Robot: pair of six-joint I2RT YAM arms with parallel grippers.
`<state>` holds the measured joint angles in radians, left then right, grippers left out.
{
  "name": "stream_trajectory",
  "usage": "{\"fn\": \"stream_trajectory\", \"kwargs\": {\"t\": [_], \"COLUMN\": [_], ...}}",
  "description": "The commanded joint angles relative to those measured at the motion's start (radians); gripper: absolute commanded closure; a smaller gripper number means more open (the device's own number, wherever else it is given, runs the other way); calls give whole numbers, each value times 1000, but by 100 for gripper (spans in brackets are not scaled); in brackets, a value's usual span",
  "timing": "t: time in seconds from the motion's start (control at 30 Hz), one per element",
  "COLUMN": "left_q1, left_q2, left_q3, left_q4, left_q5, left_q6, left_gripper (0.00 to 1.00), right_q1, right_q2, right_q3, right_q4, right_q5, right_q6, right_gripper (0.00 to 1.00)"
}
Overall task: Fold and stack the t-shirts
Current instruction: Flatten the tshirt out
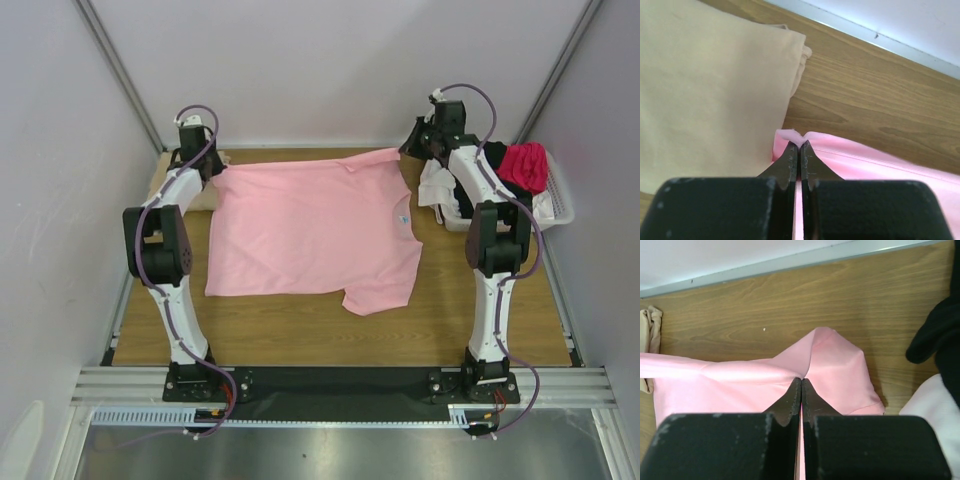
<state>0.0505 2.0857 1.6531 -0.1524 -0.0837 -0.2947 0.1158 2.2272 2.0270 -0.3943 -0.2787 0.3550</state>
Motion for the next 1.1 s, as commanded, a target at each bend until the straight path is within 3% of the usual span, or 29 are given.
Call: {"fn": "stream_trajectory", "kwargs": {"t": [0.0, 0.27, 0.47, 0.77, 1.07], "left_q1": [3, 26, 26, 26, 41], "left_q2": [14, 60, 71, 39, -52], "left_q3": [49, 82, 86, 77, -27], "left_q4": [44, 62, 62, -21, -49], "left_q5": [56, 206, 243, 288, 315], "left_q6": [65, 81, 91, 201, 232], "left_gripper": [100, 100, 100, 100, 100], "right_q1": [-11, -24, -25, -25, -28], "right_q2": [-9, 34, 31, -58, -130], "right_q3": [53, 125, 145, 1, -71], "right_q4": [20, -6, -46, -81, -140], "right_q5": [-8, -4, -20, -34, -19], "right_q6": [15, 7, 13, 38, 59], "right_gripper": [100, 100, 100, 100, 100]}}
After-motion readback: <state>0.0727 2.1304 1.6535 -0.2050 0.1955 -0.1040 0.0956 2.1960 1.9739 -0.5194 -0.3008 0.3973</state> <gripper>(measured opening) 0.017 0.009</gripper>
